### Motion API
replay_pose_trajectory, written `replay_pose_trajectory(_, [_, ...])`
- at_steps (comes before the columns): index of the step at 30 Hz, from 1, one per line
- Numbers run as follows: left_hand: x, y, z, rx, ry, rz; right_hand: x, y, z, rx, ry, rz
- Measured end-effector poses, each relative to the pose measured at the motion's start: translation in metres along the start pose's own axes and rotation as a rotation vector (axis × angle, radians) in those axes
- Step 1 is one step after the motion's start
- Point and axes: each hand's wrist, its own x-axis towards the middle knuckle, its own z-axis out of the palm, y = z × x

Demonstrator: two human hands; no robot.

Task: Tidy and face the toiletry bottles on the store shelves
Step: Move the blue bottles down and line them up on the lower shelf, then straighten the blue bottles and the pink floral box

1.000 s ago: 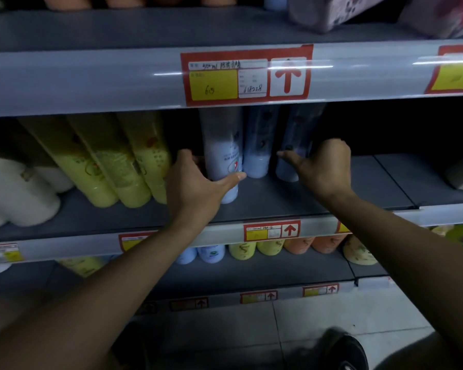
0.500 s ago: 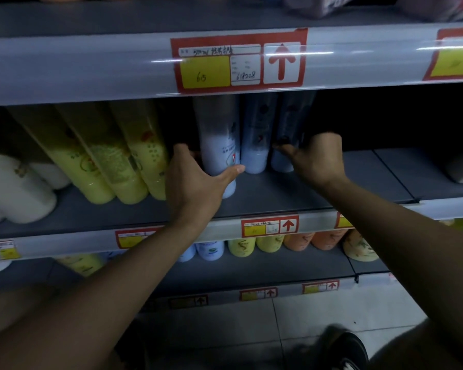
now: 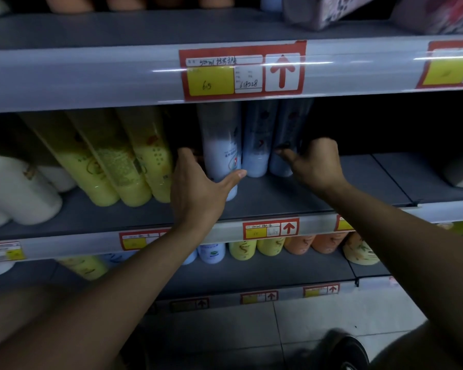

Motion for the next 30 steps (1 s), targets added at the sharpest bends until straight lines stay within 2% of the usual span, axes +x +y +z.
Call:
replay_pose_trajectory(9, [-0.006, -0.002, -0.005, -0.002, -0.043, 0.029, 0.0, 0.001, -0.006, -0.103, -0.082, 0.021])
replay_pose_trajectory(14, [-0.013, -0.002, -0.009, -0.066, -0.047, 0.059, -0.008, -0.001, -0.012, -0.147, -0.089, 0.118])
replay_pose_trajectory(19, [-0.023, 0.005, -0.021, -0.118, 0.046, 0.063, -0.032, -0.015, -0.026, -0.025, 0.007, 0.125])
replay_pose_trajectory(30, [-0.057, 0.058, -0.088, -0.226, 0.063, 0.229, -0.093, -0.057, -0.058, 0.226, 0.104, 0.13])
